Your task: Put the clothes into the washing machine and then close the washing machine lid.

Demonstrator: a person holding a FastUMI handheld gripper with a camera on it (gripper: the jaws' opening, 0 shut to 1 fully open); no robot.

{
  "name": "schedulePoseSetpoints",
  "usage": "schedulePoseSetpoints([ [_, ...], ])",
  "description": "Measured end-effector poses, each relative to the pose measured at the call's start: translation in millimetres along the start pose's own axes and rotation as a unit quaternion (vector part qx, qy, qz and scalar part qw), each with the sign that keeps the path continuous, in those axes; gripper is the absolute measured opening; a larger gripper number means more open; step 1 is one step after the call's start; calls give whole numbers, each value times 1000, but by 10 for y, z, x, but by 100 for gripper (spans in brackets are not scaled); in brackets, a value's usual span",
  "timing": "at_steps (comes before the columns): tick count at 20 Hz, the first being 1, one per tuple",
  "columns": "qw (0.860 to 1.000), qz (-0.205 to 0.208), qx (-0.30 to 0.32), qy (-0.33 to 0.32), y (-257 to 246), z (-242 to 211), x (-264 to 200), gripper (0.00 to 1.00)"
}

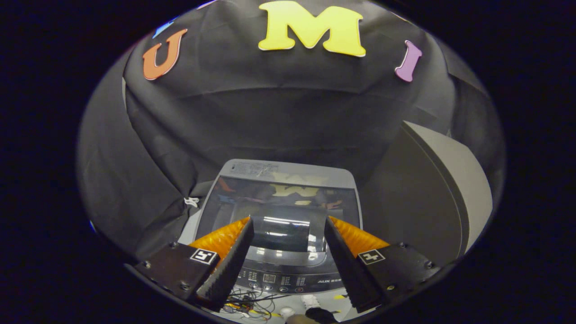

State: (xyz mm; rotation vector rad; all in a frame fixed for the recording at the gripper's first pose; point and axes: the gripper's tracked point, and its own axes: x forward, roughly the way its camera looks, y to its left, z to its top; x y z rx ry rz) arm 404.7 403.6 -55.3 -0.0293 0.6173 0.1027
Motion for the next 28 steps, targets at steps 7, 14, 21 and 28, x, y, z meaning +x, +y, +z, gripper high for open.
schedulePoseSetpoints([
  [7,994,25,-5,-107,-315,251,-926,99],
  [14,973,38,6,-226,-1174,318,-2127,98],
  [21,954,31,14,-297,-2330,-318,-3229,98],
  [28,956,9,35,-292,-3340,-1326,-3703,99],
])
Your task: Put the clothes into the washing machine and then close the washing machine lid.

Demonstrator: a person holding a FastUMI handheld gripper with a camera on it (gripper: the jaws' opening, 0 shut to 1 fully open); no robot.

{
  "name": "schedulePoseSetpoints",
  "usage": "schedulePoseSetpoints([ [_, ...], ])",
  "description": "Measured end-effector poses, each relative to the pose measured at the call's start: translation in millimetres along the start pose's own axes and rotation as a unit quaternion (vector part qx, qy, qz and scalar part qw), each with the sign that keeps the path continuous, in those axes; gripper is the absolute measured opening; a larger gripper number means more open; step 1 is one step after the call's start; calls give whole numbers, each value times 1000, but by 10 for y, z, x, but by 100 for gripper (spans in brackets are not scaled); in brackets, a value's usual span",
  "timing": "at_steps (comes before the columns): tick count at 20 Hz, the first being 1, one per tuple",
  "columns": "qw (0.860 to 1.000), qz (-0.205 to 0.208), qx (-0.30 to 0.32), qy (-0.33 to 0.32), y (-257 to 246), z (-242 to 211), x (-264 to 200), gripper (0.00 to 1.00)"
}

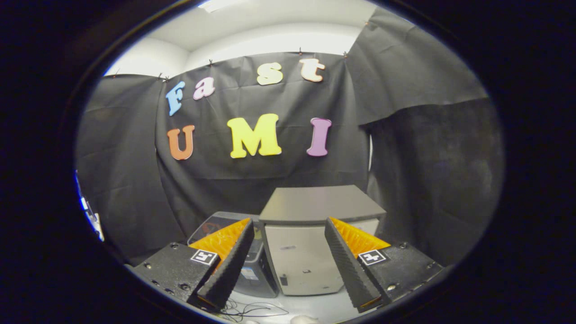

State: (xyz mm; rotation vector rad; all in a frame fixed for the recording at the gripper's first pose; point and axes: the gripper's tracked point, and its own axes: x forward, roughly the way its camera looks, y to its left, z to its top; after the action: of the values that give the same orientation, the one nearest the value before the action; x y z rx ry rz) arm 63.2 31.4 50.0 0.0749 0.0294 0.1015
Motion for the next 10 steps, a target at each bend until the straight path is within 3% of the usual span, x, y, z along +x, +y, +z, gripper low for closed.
schedulePoseSetpoints([
  [10,1000,-7,-14,3,-624,-556,-696,99],
])
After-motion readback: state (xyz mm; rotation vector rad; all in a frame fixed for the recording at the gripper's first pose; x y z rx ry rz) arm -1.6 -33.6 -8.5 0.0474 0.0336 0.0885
